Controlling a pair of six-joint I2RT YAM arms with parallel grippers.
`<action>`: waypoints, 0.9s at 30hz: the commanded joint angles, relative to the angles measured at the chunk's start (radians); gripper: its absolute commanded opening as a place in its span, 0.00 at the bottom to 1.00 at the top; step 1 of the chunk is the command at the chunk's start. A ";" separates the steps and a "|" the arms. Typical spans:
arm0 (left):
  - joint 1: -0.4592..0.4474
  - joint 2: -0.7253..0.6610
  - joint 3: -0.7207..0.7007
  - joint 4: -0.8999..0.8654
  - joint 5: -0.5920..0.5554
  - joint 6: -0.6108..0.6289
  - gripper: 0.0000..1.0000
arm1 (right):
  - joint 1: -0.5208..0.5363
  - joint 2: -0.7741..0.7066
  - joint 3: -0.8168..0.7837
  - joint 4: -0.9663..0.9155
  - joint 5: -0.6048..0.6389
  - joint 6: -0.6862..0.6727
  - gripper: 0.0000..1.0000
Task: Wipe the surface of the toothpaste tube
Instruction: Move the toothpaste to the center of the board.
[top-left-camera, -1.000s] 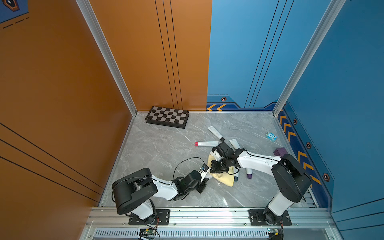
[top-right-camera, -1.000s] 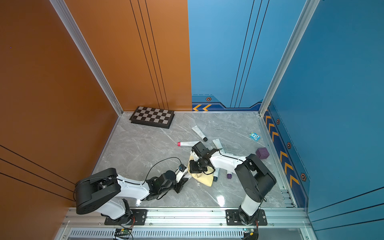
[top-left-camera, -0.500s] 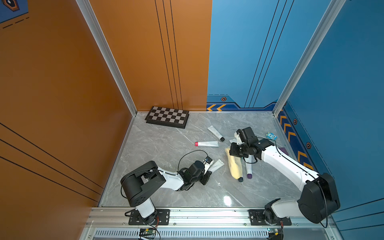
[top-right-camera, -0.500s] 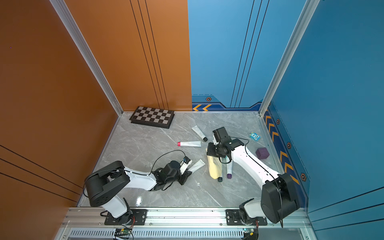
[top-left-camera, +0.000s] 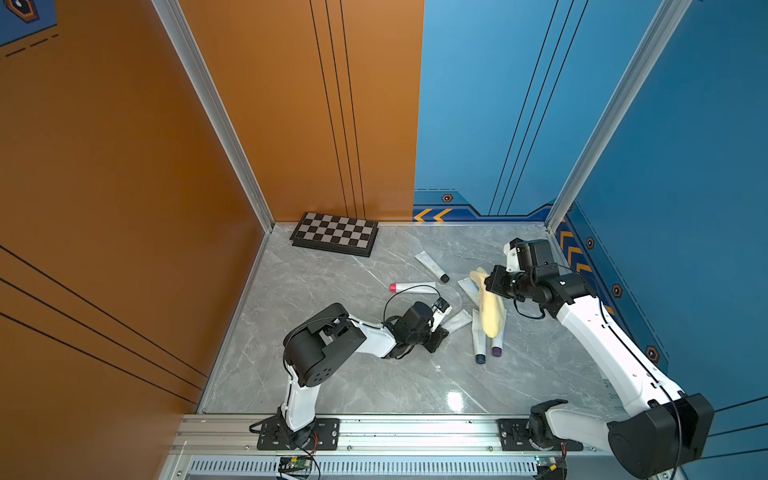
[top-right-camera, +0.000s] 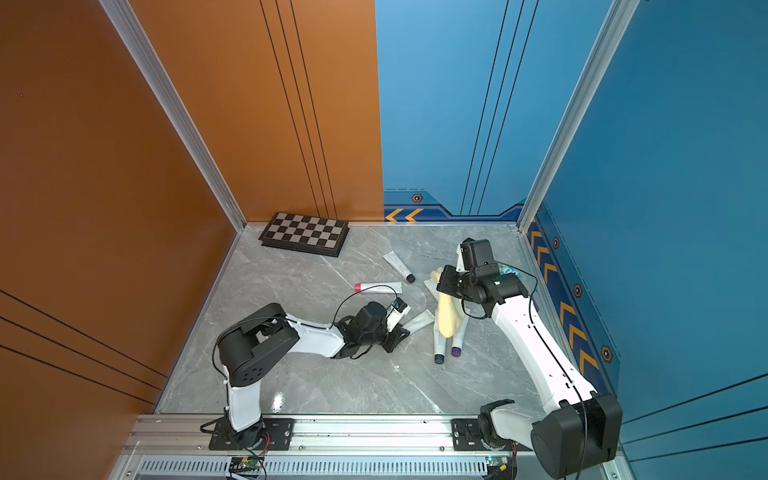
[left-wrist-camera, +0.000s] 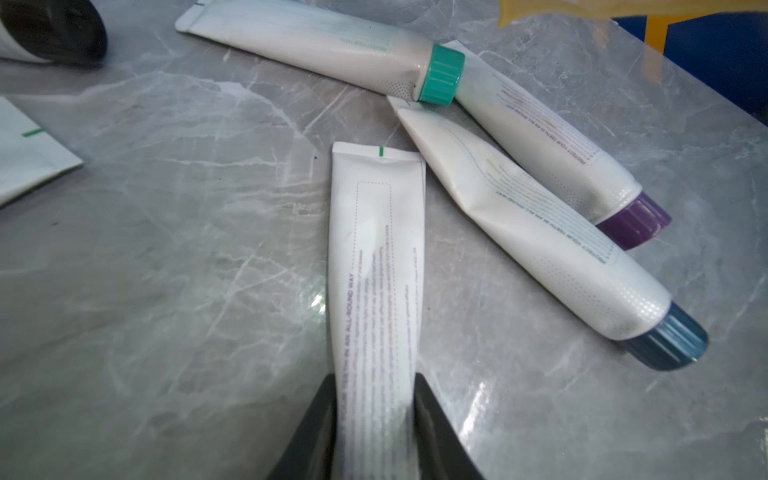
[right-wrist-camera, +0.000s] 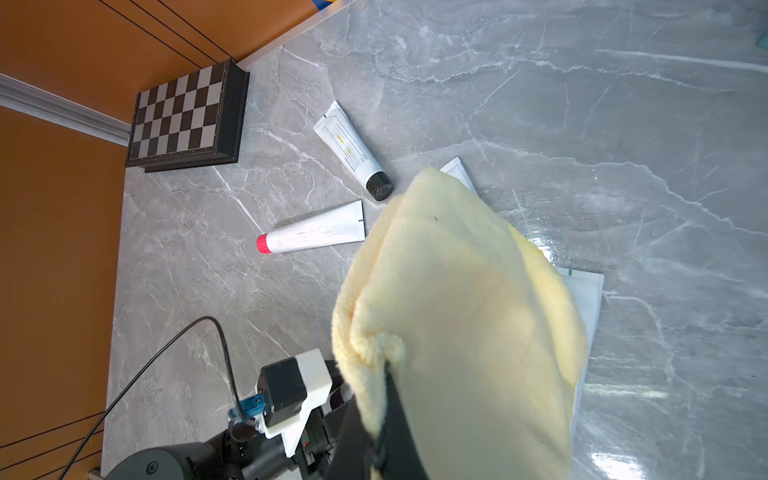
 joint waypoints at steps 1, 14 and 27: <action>0.017 -0.004 0.022 -0.090 0.048 -0.018 0.50 | -0.021 -0.030 -0.013 -0.043 -0.030 -0.027 0.00; 0.256 -0.218 0.198 -0.461 -0.024 0.007 0.85 | -0.035 -0.046 -0.021 -0.038 -0.066 -0.026 0.00; 0.473 0.047 0.446 -0.607 0.168 0.052 0.92 | -0.013 -0.085 -0.088 -0.022 -0.070 -0.023 0.00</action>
